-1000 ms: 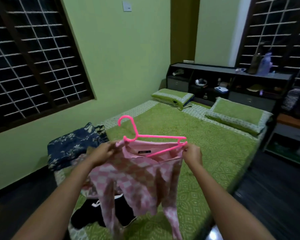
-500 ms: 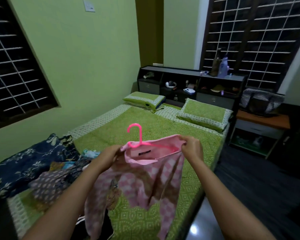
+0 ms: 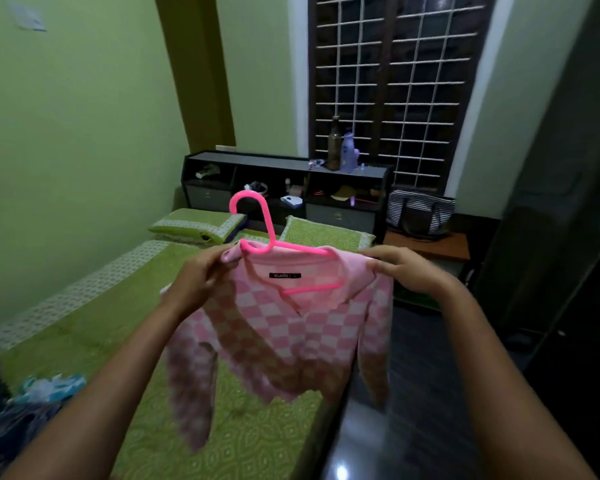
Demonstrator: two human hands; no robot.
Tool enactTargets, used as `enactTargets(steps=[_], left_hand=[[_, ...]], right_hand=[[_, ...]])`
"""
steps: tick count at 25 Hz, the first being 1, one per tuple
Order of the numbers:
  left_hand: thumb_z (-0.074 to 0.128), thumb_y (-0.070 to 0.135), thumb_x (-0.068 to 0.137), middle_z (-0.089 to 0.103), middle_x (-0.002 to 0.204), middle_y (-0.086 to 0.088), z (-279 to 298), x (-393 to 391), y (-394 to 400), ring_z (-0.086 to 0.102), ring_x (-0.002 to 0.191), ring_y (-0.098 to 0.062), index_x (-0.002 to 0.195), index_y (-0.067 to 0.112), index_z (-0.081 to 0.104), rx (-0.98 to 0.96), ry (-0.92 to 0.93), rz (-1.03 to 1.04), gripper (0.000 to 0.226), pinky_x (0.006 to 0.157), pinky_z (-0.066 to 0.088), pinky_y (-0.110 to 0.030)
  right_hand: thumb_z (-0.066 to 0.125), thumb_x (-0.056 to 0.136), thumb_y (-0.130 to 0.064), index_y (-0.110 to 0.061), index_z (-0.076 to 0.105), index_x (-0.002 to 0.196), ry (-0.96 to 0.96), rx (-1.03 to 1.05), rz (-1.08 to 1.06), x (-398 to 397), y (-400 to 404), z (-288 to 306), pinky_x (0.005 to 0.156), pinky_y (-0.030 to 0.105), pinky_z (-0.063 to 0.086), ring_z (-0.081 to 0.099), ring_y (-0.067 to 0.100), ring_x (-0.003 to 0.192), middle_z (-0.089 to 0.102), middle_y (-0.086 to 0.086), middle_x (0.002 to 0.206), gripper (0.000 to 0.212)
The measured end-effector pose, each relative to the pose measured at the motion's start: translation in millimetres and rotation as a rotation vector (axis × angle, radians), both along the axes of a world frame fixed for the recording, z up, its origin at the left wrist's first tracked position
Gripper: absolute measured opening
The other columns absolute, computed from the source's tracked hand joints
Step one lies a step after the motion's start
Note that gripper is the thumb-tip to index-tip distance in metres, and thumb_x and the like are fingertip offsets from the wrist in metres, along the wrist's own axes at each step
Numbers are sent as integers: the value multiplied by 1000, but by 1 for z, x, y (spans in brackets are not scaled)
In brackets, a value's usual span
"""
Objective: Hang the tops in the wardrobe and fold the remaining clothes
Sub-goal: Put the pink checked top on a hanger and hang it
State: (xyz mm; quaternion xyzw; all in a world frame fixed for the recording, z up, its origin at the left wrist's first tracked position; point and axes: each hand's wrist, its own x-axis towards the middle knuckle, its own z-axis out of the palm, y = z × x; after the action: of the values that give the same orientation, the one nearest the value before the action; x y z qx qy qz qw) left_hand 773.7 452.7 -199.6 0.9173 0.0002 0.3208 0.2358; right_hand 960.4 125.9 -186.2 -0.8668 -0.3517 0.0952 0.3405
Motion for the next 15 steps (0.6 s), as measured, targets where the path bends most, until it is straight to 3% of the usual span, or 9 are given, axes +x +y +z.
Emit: enactTargets(steps=[2,4,6,10,13,15], left_hand=[[60,9,87,62,105,28,5,44,-20,58,94,-11,117,5,64,15,-22,-11,30,77,37,-7],[59,10,88,69,106,-4,1,85,-40,60,97,-22,115,-1,65,60,-49,-14,30,77,37,-15],[53,21,89,68,110,-17,-8,121,-63,62,99,-27,116,-2,64,101,-7,-43,37,82,38,-22],[42,30,86,69,102,-20,-24,198,-107,66,90,-35,113,-2,66,165,55,-154,48,77,37,-28],[49,20,88,69,102,-22,-21,253,-126,65,91,-34,112,-4,65,80,1,-130,37,73,34,-22],[51,20,89,69,105,-18,-19,294,-134,62,94,-27,113,-1,65,57,-22,-198,35,74,34,-19]], right_hand=[[60,90,-40,-27,70,102,29,59,-48,26,-18,-9,95,40,44,61,15,103,70,-7,102,21],[57,93,-36,-25,72,101,-68,155,-188,46,-33,-17,92,38,39,59,10,96,70,-7,94,20],[53,96,-33,-23,73,99,-200,211,-325,63,-47,-25,92,36,33,58,9,93,71,-5,92,22],[49,91,-38,-25,74,96,-472,410,-549,90,-78,-19,94,39,31,57,3,88,72,-8,93,29],[61,85,-43,-30,76,90,-496,243,-350,114,-115,-21,102,42,29,52,-3,110,63,-27,107,21],[67,81,-46,-32,77,83,-442,260,-305,141,-142,-25,99,44,39,55,-4,109,63,-32,101,17]])
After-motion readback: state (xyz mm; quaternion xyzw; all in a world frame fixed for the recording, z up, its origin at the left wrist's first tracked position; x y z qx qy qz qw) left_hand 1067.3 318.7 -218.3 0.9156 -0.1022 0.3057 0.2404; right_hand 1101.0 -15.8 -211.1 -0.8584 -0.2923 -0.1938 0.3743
